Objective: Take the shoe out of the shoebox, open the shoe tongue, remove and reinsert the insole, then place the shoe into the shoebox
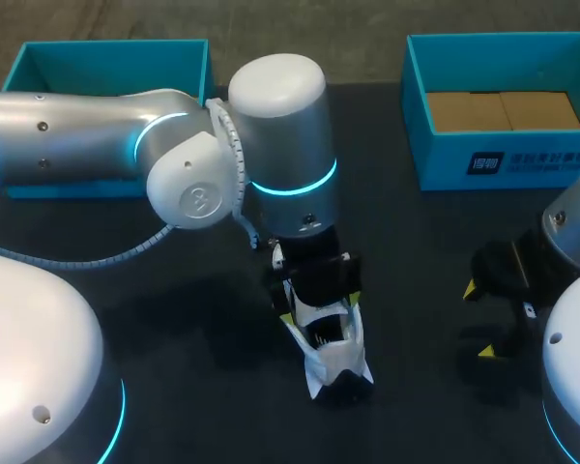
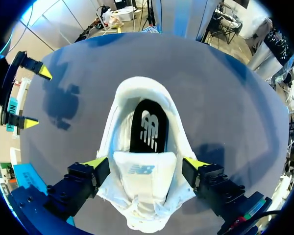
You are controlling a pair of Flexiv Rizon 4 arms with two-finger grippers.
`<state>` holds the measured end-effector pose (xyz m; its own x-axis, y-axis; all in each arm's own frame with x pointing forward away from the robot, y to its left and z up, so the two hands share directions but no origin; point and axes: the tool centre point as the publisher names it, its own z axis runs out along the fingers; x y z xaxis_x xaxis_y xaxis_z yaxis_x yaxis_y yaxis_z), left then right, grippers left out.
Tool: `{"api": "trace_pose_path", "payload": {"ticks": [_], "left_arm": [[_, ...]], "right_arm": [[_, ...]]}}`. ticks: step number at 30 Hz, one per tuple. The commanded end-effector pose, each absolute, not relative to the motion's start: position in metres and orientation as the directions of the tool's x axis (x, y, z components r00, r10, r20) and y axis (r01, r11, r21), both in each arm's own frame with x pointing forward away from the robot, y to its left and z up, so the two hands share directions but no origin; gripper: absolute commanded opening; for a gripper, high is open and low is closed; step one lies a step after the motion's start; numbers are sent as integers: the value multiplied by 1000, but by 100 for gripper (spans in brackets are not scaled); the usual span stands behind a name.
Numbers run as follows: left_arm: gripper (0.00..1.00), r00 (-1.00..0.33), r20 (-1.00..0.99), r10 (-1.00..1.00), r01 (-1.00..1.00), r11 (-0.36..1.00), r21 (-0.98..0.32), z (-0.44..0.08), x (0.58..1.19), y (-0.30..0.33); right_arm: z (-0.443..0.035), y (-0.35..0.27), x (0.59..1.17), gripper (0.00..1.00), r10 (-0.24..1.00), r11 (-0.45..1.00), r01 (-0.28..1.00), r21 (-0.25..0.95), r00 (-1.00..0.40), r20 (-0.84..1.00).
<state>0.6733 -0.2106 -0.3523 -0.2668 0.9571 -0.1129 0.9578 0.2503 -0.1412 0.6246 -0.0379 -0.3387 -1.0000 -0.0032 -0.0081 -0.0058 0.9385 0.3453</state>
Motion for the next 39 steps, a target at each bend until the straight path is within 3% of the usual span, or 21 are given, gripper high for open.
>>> {"api": "trace_pose_path", "payload": {"ticks": [1, 17, 22, 24, 25, 29, 31, 39], "left_arm": [[100, -271, -118, 955, 957, 254, -139, -349, 680, -204], [100, -290, -191, 938, 957, 279, -82, -307, 701, -197], [82, -285, -203, 937, 958, 273, -83, -299, 699, -195], [66, -279, -205, 938, 960, 268, -82, -298, 697, -192], [52, -277, -206, 939, 961, 265, -81, -297, 696, -192], [47, -252, -209, 945, 967, 239, -85, -299, 694, -193], [40, -248, -206, 947, 968, 235, -87, -302, 694, -196], [38, -214, -197, 957, 975, 197, -102, -314, 686, -207]], "right_arm": [[-339, -37, 623, 100, -1, 940, -4, 340, -1000, -11], [-339, -37, 623, 100, -1, 940, -4, 340, -1000, -11], [-339, -37, 623, 100, -1, 940, -4, 340, -1000, -11], [-339, -37, 623, 100, -1, 940, -4, 340, -1000, -11], [-339, -37, 623, 100, -1, 940, -4, 340, -1000, -11], [-339, -37, 623, 100, -1, 940, -4, 340, -1000, -11], [-339, -37, 623, 100, -1, 940, -4, 340, -1000, -11], [-339, -37, 623, 100, -1, 940, -4, 340, -1000, -11]]}}
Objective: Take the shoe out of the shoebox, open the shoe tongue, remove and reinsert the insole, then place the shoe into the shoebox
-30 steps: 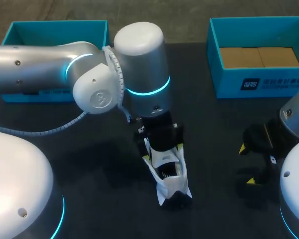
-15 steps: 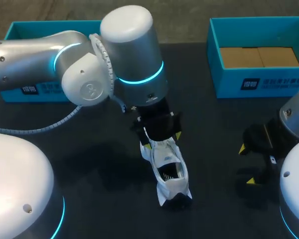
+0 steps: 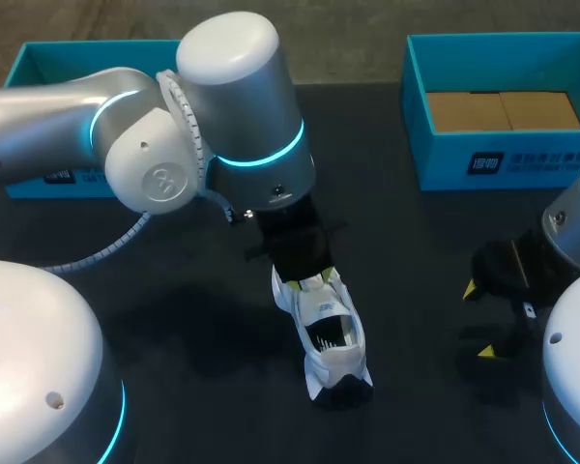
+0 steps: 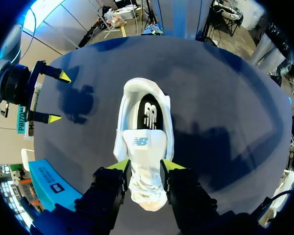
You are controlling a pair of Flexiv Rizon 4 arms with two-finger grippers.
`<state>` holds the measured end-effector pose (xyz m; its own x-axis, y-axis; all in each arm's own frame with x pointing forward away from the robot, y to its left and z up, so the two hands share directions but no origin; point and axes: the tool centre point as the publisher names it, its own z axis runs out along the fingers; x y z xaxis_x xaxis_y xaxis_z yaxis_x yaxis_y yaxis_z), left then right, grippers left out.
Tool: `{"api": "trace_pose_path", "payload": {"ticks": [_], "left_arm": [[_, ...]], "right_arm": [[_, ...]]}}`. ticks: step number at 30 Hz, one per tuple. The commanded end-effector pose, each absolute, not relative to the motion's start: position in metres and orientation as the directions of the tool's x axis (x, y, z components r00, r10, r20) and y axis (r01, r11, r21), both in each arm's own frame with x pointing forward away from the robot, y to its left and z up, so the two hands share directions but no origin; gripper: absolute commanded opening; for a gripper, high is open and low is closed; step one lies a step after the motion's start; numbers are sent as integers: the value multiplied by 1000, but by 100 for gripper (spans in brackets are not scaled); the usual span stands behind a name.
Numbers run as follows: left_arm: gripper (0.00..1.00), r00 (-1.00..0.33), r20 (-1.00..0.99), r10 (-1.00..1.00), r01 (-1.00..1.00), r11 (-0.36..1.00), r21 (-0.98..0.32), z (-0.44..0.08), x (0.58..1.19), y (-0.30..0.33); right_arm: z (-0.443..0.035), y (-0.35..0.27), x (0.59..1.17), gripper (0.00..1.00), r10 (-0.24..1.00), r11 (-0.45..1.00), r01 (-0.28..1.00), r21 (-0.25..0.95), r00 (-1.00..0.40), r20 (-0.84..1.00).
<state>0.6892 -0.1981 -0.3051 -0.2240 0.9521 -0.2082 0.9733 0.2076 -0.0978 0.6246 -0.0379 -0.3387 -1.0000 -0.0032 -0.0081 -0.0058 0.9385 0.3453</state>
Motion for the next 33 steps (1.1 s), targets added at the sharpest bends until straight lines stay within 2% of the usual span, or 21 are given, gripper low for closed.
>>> {"api": "trace_pose_path", "payload": {"ticks": [1, 7, 16, 25, 33], "left_arm": [[38, -212, -195, 958, 976, 195, -102, -316, 684, -208], [30, -202, -180, 963, 977, 184, -112, -335, 674, -217], [27, -210, -149, 966, 973, 192, -129, -361, 664, -221], [28, -213, -179, 960, 974, 196, -112, -339, 664, -218], [27, -235, -152, 960, 967, 216, -132, -356, 663, -218]], "right_arm": [[-339, -37, 623, 100, -1, 940, -4, 340, -1000, -11], [-339, -37, 623, 100, -1, 940, -4, 340, -1000, -11], [-339, -37, 623, 100, -1, 940, -4, 340, -1000, -11], [-339, -37, 623, 100, -1, 940, -4, 340, -1000, -11], [-339, -37, 623, 100, -1, 940, -4, 340, -1000, -11]]}}
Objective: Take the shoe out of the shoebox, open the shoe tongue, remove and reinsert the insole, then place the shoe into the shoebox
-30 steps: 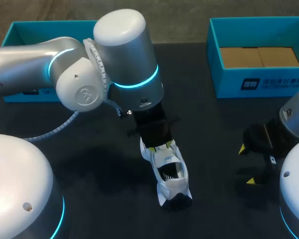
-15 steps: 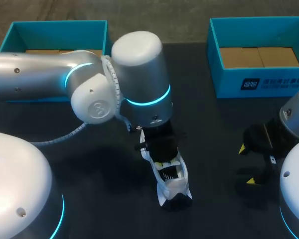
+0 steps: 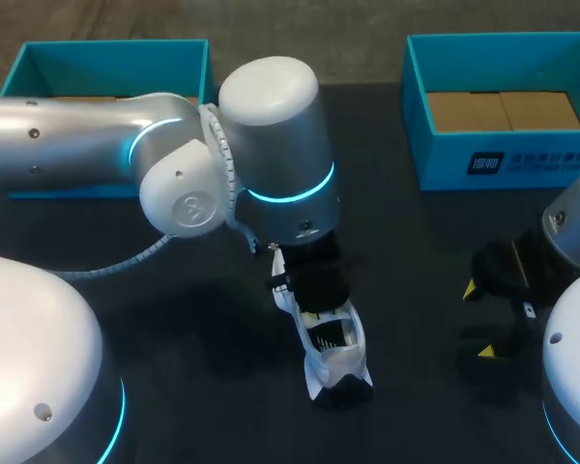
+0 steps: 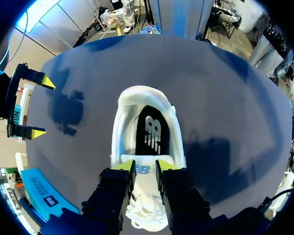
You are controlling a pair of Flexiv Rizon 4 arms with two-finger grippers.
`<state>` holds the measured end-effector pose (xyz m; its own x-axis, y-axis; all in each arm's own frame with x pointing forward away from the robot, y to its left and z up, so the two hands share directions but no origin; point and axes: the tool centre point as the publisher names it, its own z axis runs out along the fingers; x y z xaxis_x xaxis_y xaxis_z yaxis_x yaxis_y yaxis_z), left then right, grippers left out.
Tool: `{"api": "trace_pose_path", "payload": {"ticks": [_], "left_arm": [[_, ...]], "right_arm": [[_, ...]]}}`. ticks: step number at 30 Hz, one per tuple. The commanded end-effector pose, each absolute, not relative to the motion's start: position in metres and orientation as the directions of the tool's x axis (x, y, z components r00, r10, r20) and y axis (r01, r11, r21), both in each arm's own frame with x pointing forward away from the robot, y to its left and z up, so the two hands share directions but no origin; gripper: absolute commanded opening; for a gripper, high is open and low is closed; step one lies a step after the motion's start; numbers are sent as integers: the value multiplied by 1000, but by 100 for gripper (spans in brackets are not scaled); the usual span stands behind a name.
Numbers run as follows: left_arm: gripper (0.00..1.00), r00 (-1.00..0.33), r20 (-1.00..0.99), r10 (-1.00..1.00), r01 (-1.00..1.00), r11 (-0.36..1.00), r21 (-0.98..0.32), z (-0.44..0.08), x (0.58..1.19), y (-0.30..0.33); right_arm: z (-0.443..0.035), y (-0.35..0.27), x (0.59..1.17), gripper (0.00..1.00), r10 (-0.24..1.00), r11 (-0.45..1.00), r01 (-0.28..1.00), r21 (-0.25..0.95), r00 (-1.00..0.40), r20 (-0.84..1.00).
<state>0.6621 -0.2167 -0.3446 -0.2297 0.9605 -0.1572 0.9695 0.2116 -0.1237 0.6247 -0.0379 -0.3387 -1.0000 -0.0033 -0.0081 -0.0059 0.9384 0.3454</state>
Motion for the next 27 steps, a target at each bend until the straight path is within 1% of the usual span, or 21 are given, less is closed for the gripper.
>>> {"api": "trace_pose_path", "payload": {"ticks": [1, 4, 13, 14, 16, 17, 18, 20, 24, 25, 27], "left_arm": [[27, -236, -150, 960, 967, 217, -132, -357, 663, -218], [28, -239, -160, 958, 967, 219, -132, -349, 661, -214], [31, -254, -203, 946, 967, 241, -85, -295, 658, -190], [35, -261, -198, 945, 965, 250, -80, -290, 657, -187], [50, -271, -186, 944, 962, 260, -80, -283, 656, -182], [76, -285, -181, 941, 958, 275, -77, -281, 655, -180], [100, -295, -166, 941, 955, 285, -79, -278, 654, -178], [100, -339, -156, 928, 940, 330, -83, -274, 654, -175], [100, -456, -154, 876, 887, 436, -150, -258, 657, -169], [100, -444, -163, 881, 896, 432, -107, -252, 657, -167], [100, -444, -163, 881, 896, 432, -107, -252, 657, -167]], "right_arm": [[-339, -37, 623, 100, -1, 940, -4, 340, -1000, -11], [-339, -37, 623, 100, -1, 940, -4, 340, -1000, -11], [-339, -37, 623, 100, -1, 940, -4, 340, -1000, -11], [-339, -37, 623, 100, -1, 940, -4, 340, -1000, -11], [-339, -37, 623, 100, -1, 940, -4, 340, -1000, -11], [-339, -37, 623, 100, -1, 940, -4, 340, -1000, -11], [-339, -37, 623, 100, -1, 940, -4, 340, -1000, -11], [-339, -37, 623, 100, -1, 940, -4, 340, -1000, -11], [-339, -37, 623, 100, -1, 940, -4, 340, -1000, -11], [-339, -37, 623, 100, -1, 940, -4, 340, -1000, -11], [-339, -37, 623, 100, -1, 940, -4, 340, -1000, -11]]}}
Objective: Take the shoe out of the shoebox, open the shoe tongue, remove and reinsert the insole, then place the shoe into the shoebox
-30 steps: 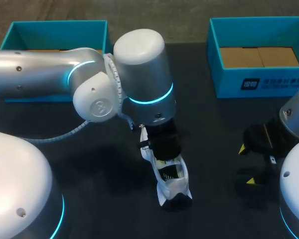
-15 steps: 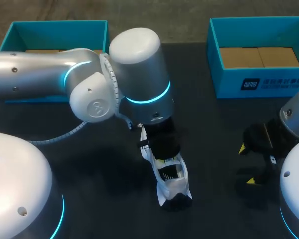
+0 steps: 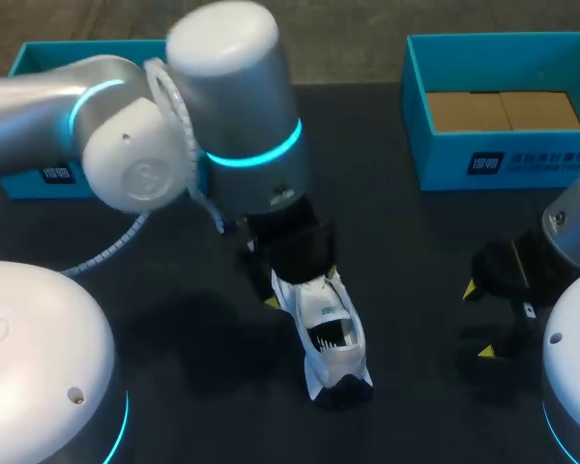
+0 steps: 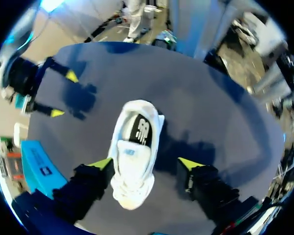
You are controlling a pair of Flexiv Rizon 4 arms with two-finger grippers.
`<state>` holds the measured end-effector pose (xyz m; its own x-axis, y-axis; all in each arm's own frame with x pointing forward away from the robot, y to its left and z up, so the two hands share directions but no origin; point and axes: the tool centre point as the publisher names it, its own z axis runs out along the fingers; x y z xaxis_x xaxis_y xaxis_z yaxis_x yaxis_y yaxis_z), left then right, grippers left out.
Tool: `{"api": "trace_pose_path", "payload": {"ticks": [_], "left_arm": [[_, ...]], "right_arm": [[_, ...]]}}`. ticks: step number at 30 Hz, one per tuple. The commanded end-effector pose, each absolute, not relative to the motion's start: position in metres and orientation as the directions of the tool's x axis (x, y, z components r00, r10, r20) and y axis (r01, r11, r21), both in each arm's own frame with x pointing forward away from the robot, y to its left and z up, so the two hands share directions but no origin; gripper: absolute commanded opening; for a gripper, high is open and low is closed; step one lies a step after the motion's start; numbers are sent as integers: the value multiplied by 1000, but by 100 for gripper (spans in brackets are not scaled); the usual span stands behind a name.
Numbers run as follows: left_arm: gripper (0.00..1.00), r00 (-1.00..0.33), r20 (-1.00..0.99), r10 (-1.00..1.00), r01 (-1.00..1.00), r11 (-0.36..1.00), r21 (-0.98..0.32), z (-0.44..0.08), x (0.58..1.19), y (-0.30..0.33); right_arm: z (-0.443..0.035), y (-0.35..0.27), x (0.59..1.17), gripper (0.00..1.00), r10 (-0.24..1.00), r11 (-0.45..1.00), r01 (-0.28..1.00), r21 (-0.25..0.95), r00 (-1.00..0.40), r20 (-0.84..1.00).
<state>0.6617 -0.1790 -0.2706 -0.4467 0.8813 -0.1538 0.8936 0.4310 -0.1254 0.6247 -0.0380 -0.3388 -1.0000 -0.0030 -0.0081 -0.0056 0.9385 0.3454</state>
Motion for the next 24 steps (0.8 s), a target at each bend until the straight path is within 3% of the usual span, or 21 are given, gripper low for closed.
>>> {"api": "trace_pose_path", "payload": {"ticks": [1, 12, 13, 17, 24], "left_arm": [[100, -444, -163, 881, 896, 432, -107, -252, 657, -167], [100, -444, -163, 881, 896, 432, -107, -252, 657, -167], [100, -495, -132, 859, 866, 473, -163, -253, 653, -169], [100, -687, -126, 716, 726, 670, -154, -255, 638, -168], [100, -871, -47, 488, 489, 859, -153, -254, 623, -169]], "right_arm": [[-339, -37, 623, 100, -1, 940, -4, 340, -1000, -11], [-339, -37, 623, 100, -1, 940, -4, 340, -1000, -11], [-339, -37, 623, 100, -1, 940, -4, 340, -1000, -11], [-339, -37, 623, 100, -1, 940, -4, 340, -1000, -11], [-339, -37, 623, 100, -1, 940, -4, 340, -1000, -11]]}}
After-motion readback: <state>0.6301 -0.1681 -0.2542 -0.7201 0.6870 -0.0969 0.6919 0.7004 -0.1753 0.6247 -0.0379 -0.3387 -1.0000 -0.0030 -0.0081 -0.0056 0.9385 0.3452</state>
